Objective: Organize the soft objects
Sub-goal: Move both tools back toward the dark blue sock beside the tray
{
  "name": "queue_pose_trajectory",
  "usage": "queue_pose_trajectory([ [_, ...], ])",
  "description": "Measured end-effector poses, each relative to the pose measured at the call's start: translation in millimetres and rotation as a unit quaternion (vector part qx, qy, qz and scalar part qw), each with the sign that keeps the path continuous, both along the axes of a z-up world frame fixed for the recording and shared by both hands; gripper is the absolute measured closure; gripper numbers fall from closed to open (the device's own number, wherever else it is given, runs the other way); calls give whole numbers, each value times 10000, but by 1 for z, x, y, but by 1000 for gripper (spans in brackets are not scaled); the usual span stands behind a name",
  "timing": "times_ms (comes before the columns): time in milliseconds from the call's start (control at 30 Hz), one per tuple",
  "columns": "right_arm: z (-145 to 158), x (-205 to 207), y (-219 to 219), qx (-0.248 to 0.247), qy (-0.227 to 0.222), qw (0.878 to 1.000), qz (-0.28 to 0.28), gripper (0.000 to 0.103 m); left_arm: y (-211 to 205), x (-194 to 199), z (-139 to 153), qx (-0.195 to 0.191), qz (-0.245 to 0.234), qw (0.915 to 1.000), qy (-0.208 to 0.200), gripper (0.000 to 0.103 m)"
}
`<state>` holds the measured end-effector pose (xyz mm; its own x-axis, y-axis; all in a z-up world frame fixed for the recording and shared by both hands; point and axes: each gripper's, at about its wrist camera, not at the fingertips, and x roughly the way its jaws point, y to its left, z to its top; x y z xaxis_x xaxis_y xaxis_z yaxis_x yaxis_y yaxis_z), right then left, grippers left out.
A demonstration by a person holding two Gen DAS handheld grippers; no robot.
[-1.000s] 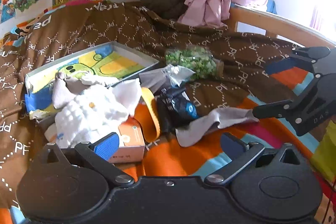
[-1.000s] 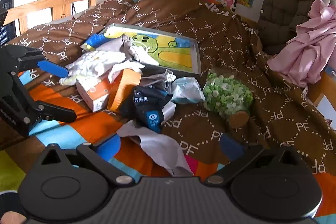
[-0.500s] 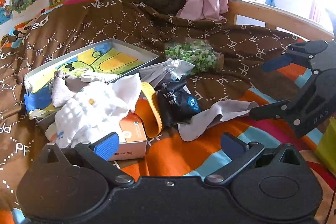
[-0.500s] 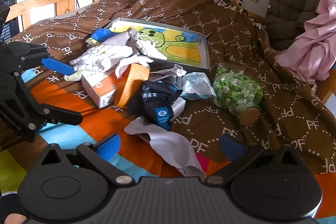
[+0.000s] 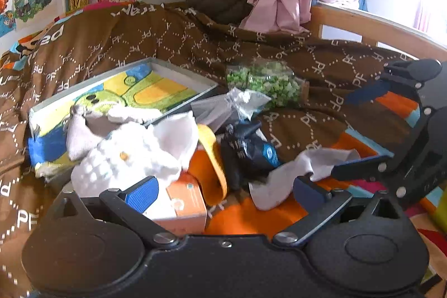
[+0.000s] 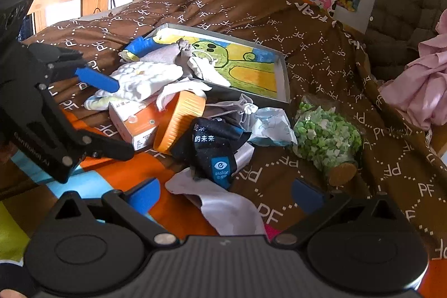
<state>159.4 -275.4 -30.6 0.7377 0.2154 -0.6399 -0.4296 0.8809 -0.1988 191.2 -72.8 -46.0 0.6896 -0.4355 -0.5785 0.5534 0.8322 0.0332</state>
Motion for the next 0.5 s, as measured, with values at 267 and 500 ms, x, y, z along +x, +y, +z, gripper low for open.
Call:
queue_pose_trajectory([
  [267, -6, 13, -4, -17, -4, 9999, -116, 0, -9, 23, 1, -128, -94, 9998, -106, 1],
  [500, -17, 22, -9, -222, -55, 9997, -89, 0, -21, 35, 2, 123, -705, 9969, -336, 1],
])
